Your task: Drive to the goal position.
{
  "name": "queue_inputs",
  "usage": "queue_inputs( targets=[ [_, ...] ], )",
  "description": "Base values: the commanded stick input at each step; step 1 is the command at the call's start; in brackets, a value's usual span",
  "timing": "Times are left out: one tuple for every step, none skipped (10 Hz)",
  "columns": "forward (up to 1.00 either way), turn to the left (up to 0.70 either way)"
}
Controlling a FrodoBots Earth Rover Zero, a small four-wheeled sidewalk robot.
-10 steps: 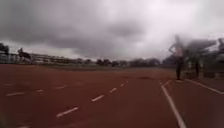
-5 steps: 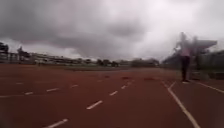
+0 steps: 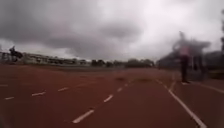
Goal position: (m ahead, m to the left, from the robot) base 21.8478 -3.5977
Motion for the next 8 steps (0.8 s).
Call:
queue_inputs(
  targets=[
    [0.70, 0.03],
    [0.70, 0.07],
    [0.70, 0.05],
    [0.70, 0.07],
    [0.70, 0.08],
    [0.70, 0.03],
    [0.70, 0.01],
    [0.70, 0.00]
  ],
)
